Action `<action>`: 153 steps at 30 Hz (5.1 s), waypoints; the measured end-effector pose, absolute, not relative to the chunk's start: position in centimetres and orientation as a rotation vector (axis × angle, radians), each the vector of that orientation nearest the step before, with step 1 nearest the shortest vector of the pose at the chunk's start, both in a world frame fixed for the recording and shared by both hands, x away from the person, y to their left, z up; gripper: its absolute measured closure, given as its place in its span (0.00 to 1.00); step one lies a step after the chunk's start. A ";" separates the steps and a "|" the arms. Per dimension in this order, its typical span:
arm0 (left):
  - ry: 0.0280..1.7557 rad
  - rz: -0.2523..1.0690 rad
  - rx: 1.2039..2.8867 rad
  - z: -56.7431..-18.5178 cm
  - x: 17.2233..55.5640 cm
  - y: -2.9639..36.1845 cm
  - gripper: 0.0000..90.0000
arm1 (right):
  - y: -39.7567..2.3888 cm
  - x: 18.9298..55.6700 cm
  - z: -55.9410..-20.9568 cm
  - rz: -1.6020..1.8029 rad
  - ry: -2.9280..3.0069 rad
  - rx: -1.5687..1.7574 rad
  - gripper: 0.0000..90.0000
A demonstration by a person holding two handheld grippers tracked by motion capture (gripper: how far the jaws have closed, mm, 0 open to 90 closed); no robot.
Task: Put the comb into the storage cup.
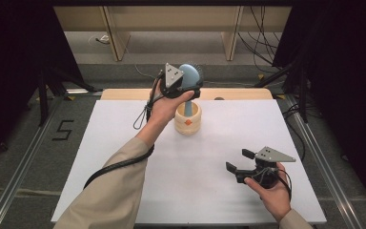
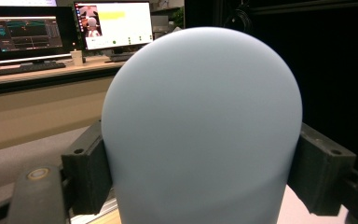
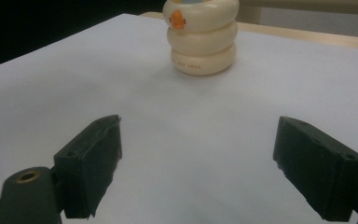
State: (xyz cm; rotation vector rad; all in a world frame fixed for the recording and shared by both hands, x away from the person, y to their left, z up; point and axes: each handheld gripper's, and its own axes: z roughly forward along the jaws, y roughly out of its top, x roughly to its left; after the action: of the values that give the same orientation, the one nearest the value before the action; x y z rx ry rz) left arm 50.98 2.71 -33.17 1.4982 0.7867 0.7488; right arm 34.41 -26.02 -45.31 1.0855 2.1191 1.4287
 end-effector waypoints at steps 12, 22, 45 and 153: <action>0.787 0.739 1.499 -33.5 51.0 2.6 0.21 | -26.0 34.4 -45.3 1.429 2.118 1.084 0.18; 0.787 0.739 1.502 -33.6 51.1 2.6 0.21 | -26.0 34.4 -45.3 1.430 2.118 1.084 0.18; 0.799 0.731 1.514 -34.5 51.4 2.5 0.21 | -26.0 34.4 -45.4 1.433 2.120 1.079 0.18; 0.828 0.731 1.561 -38.3 52.6 2.0 0.21 | -26.0 34.4 -45.5 1.432 2.127 1.078 0.18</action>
State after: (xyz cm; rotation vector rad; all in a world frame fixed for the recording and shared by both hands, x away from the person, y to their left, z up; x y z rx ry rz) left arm 52.64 1.99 -38.27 1.5615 0.8278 0.7310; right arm 34.44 -26.01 -45.54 1.0781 2.1265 1.4317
